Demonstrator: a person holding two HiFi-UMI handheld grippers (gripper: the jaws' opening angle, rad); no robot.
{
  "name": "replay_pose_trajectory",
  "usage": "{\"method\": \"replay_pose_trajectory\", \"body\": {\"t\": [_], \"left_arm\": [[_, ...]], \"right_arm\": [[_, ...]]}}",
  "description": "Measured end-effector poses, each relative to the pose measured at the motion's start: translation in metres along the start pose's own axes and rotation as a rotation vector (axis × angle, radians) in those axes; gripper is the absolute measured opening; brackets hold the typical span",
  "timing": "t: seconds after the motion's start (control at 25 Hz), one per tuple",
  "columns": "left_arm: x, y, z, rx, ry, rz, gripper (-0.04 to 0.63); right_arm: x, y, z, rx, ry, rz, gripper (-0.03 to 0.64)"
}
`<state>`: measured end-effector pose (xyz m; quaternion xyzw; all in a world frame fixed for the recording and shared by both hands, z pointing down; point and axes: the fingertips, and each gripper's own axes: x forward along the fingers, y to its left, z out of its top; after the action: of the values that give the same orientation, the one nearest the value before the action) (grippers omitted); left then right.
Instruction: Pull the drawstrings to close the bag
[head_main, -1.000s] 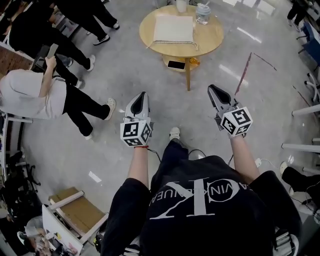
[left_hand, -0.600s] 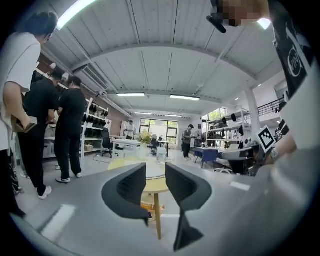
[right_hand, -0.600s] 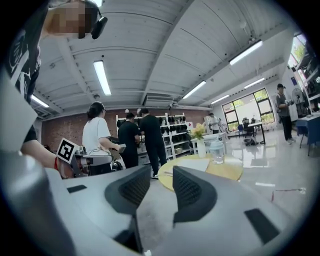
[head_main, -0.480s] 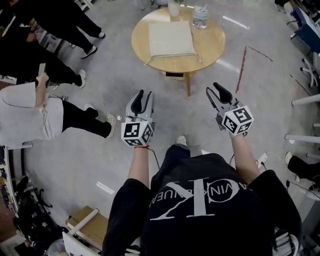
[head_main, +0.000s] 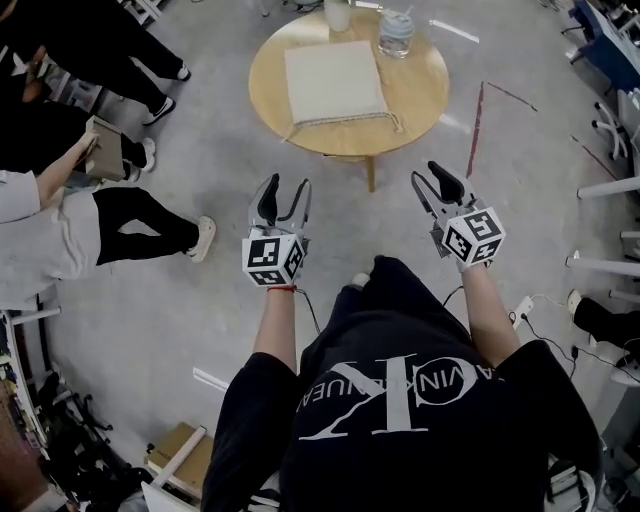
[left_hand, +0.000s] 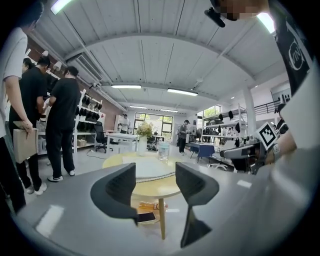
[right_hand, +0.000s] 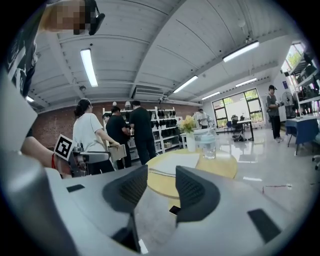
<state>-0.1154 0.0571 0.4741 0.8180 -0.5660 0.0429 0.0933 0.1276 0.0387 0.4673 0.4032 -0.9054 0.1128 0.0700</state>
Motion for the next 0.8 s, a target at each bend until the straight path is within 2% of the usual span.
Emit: {"method": "replay_pose_trajectory", "body": {"t": [0.28, 0.44, 0.68, 0.76, 0.8], "left_arm": [[0.043, 0.028, -0.017, -0.029, 0.052, 0.029, 0.237], [0.069, 0.044, -0.030, -0.026, 0.118, 0.024, 0.236], [0.113, 0.075, -0.056, -0.034, 0.221, 0.068, 0.235], [0.125, 0.084, -0.067, -0.026, 0.266, 0.079, 0.209], [0.129, 0.087, -0.072, -0.022, 0.287, 0.084, 0.173]], "right_arm": [[0.041, -0.036, -0.011, 0.010, 0.054, -0.018, 0.141], [0.071, -0.054, -0.017, 0.031, 0.099, -0.015, 0.141], [0.117, -0.085, -0.028, 0.029, 0.186, 0.006, 0.141], [0.130, -0.094, -0.034, 0.033, 0.215, 0.011, 0.141], [0.136, -0.097, -0.037, 0.036, 0.229, 0.014, 0.141]]}}
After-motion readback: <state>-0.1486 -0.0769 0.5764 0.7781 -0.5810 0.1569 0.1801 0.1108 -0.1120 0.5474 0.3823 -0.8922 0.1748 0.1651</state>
